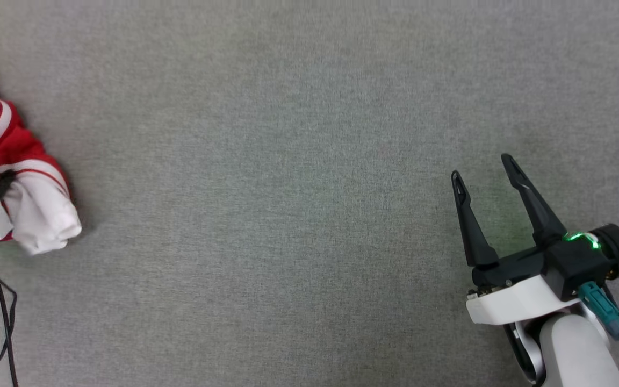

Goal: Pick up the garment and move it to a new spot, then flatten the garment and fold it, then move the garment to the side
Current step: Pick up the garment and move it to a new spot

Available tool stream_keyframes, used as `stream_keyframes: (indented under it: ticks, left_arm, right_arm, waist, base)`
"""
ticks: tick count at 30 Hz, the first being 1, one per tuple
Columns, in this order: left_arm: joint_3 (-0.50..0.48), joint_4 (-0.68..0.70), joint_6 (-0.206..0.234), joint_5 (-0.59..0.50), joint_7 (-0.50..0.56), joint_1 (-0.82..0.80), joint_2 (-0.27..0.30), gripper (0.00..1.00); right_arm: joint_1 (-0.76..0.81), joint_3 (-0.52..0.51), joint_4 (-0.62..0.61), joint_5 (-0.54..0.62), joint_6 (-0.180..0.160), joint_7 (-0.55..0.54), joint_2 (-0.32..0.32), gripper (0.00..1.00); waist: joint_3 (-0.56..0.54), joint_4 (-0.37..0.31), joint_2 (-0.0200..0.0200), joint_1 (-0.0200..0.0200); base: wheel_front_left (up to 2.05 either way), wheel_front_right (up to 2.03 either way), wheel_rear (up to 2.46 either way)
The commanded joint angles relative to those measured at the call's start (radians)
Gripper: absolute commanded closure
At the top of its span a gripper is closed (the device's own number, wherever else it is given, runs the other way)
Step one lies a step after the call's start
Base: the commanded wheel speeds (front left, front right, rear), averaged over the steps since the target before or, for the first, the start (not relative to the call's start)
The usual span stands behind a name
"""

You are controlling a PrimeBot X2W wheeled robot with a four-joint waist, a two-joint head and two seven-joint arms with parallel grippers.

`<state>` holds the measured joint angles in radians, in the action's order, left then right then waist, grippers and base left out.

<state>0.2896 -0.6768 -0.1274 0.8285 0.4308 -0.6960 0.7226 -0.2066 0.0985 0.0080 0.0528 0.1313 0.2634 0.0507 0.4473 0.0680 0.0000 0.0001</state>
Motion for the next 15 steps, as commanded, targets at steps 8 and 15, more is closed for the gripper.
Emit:
stream_keyframes:
  ticks: [8,15]
  left_arm:
    - [0.012,0.071,0.001,-0.079,-0.196,0.019,0.025,1.0]
    - [0.025,0.228,0.008,-0.113,-0.266,0.043,0.038,1.0]
  right_arm:
    - [0.065,-0.001,0.041,-0.045,-0.001,0.002,-0.001,0.0]
    - [0.11,-0.013,0.058,-0.072,-0.001,0.002,-0.001,0.0]
  waist:
    - [-0.185,0.002,0.0,-0.0001]
    - [-0.295,-0.018,0.0,-0.0001]
  base:
    - [0.0,0.0,0.0]
    - [0.0,0.0,0.0]
